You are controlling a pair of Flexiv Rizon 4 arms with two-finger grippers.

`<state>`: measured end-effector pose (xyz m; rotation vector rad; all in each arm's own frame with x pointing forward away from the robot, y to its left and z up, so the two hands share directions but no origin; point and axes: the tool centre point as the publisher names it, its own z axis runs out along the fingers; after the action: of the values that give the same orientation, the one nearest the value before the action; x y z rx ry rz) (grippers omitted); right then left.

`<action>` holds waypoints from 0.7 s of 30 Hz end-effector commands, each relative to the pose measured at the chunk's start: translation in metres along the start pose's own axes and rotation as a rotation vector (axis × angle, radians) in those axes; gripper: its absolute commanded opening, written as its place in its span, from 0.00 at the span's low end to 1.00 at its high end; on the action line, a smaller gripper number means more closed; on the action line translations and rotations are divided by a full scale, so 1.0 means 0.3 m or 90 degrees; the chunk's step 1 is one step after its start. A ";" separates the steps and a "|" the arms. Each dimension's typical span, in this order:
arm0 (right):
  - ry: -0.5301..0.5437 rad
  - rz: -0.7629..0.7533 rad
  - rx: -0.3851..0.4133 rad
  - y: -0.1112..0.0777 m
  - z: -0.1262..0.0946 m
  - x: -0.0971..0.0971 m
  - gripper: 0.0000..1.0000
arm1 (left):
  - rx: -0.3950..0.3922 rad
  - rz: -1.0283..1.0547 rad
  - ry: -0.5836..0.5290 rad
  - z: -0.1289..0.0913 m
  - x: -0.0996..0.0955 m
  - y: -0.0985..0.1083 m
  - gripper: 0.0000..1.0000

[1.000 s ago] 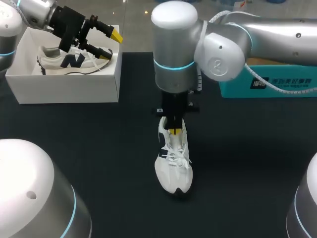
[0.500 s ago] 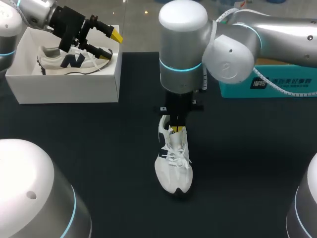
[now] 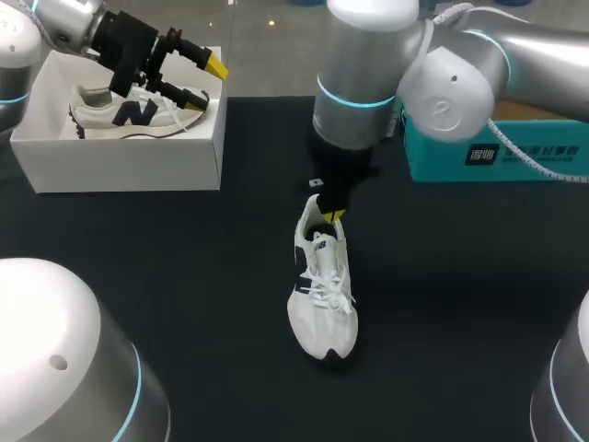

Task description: Take the shoe out of the shoebox, open the shoe tongue, remove and reinsert the insole, then place the shoe into the shoebox

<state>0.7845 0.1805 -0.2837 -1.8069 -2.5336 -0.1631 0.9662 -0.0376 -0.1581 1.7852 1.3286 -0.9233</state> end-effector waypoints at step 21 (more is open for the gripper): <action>0.070 -0.601 0.031 0.038 -0.003 -0.044 0.00 | 0.002 0.001 0.001 -0.002 0.000 0.003 1.00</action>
<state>0.7899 0.1690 -0.2829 -0.7847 -2.8651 -0.2709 0.9662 -0.0376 -0.1581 1.7852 1.3286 -0.9233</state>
